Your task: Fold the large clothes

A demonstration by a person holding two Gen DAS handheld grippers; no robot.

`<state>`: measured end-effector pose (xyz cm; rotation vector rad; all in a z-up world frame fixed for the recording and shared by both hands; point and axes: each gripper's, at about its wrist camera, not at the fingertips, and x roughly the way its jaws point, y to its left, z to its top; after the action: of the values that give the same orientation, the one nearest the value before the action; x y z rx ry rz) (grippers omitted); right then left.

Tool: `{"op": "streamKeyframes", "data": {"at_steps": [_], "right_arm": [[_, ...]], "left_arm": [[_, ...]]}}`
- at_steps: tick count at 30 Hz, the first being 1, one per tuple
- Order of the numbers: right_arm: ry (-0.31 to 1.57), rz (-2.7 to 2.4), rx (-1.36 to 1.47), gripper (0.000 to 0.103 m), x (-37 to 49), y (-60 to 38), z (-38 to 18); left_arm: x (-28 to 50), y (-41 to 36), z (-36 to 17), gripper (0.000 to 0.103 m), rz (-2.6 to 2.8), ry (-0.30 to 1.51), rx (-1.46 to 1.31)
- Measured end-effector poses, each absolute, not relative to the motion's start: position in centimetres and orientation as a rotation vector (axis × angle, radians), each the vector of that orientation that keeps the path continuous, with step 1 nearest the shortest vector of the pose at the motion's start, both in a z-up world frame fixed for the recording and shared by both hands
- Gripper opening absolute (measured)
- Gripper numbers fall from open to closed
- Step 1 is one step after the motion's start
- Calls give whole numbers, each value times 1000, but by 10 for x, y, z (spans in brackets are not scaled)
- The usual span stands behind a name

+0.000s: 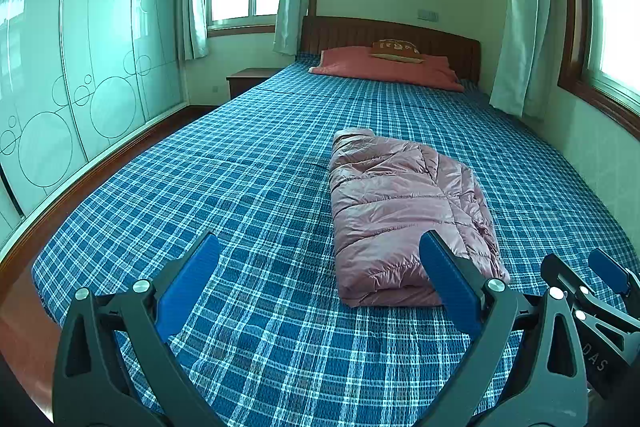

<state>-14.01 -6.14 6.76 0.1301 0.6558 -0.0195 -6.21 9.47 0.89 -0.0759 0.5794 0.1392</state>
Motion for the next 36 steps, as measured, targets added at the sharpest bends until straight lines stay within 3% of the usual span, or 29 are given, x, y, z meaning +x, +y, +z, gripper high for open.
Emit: {"op": "streamKeyframes", "data": {"at_steps": [36], "right_arm": [[661,-9,127,78,-136,-62,62]], "left_arm": [[-61,96,0,100,105,605,-82]]}}
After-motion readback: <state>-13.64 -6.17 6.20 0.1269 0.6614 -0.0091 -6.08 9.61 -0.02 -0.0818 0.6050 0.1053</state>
